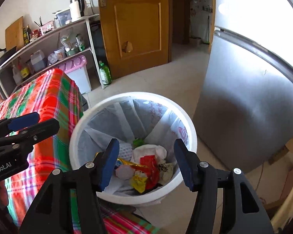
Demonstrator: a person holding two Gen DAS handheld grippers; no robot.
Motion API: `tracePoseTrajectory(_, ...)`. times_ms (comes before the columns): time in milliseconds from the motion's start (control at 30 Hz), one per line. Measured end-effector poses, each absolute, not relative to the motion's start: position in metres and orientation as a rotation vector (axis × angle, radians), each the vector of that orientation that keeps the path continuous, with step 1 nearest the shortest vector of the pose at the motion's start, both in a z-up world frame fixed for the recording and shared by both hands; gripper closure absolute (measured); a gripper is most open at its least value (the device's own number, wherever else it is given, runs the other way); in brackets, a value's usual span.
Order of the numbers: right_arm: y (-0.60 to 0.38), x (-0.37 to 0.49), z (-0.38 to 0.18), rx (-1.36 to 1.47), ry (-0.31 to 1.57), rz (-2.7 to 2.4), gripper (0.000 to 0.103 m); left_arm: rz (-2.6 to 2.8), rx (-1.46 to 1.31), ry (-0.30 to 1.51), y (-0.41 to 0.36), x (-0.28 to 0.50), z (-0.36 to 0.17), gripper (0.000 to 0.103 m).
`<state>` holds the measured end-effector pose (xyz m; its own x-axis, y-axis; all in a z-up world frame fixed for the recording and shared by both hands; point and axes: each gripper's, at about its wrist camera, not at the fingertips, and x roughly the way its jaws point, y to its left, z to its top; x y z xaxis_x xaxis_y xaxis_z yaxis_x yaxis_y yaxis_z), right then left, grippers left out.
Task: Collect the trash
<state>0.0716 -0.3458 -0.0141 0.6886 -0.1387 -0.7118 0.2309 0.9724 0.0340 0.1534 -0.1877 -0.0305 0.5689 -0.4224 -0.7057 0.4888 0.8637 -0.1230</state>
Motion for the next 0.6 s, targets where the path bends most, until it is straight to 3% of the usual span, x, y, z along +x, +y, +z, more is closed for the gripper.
tracePoseTrajectory(600, -0.289, -0.016, 0.033, 0.097, 0.602, -0.273, 0.044, -0.440, 0.097, 0.683, -0.135, 0.071, -0.001, 0.039)
